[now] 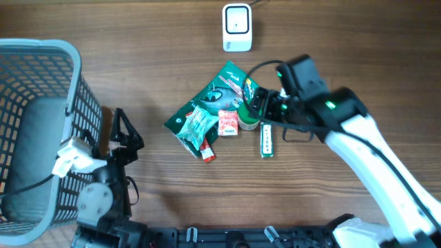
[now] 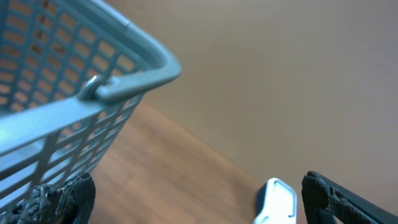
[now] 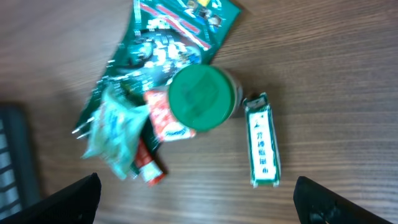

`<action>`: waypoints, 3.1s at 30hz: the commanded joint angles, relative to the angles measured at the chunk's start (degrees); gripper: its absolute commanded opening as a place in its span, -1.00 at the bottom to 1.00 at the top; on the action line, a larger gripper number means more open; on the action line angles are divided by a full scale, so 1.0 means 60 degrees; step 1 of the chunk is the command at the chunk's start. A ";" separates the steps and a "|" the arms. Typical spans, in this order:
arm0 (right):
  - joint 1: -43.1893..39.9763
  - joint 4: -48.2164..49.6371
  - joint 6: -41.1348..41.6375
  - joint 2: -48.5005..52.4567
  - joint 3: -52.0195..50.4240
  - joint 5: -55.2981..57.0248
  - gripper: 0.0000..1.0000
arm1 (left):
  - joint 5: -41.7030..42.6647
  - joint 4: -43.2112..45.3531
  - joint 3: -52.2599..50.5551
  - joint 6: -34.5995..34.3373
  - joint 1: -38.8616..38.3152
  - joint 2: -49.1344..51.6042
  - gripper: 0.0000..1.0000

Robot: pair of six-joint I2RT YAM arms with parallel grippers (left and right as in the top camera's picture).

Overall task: Scan the item barcode
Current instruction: 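Reach the right gripper forward over the jar and items near the scanner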

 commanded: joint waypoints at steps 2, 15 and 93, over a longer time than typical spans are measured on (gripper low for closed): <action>0.0022 0.0612 -0.0153 0.1169 0.0222 0.0412 0.99 | -0.0521 0.0047 -0.0109 -0.0098 -0.0033 0.0514 1.00; -0.0004 0.0874 0.0444 0.1934 0.0219 0.1763 0.99 | -0.0510 -0.0073 -0.0106 -0.0098 -0.0033 0.0594 0.99; 0.0022 -0.2943 -0.1810 0.4878 0.4459 -0.1596 -0.20 | 0.2106 -0.6189 -0.1107 0.3883 0.0616 -0.0608 1.00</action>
